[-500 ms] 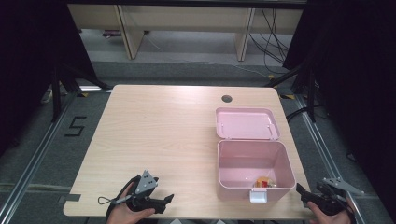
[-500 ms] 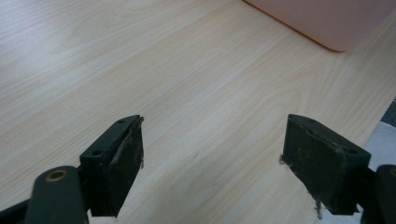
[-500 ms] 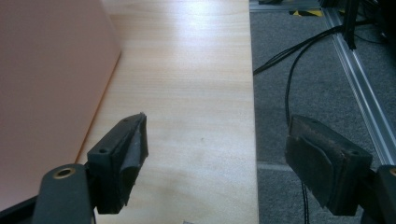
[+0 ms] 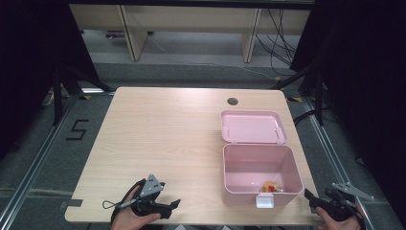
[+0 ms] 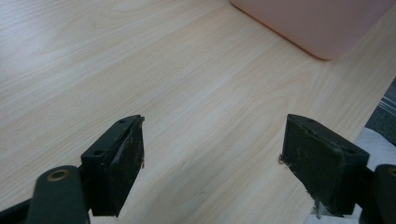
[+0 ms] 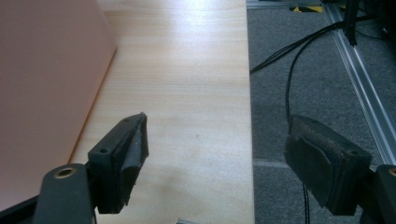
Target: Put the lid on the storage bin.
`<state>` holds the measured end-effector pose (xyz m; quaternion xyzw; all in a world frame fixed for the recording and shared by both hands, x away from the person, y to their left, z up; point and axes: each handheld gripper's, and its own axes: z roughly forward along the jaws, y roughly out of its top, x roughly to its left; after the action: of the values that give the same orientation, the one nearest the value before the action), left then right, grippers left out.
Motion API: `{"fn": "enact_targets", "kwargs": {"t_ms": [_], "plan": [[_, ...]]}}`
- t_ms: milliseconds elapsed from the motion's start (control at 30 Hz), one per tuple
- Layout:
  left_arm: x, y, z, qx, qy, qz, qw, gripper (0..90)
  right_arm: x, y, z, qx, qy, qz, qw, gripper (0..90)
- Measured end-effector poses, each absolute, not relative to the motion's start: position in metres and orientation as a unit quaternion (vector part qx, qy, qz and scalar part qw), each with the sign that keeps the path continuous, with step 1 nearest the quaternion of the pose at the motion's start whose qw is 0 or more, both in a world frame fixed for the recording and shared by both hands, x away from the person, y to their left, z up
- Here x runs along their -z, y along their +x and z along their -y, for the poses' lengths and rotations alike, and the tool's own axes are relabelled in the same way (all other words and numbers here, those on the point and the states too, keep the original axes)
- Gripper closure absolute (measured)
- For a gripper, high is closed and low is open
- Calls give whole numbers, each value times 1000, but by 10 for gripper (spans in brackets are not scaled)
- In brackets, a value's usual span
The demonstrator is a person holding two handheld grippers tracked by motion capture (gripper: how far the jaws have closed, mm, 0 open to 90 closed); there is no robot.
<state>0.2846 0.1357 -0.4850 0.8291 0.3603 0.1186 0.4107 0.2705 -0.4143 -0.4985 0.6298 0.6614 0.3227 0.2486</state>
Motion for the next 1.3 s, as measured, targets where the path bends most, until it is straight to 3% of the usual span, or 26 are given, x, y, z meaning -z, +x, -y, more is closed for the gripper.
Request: {"fn": "enact_targets", "kwargs": {"t_ms": [233,600,800,1300], "plan": [[463,294,-123,-113,820,-350,439,218,500,271,414,-331,639,-655,231,229],[437,328,-93,-98,808,-332,477,358,501,271,416,-326,632,-661,240,231],[426,346,-74,-88,810,-320,484,419,502,271,415,-329,649,-649,224,231],[402,382,-13,-83,829,-294,468,530,503,273,418,-327,631,-663,235,232]]}}
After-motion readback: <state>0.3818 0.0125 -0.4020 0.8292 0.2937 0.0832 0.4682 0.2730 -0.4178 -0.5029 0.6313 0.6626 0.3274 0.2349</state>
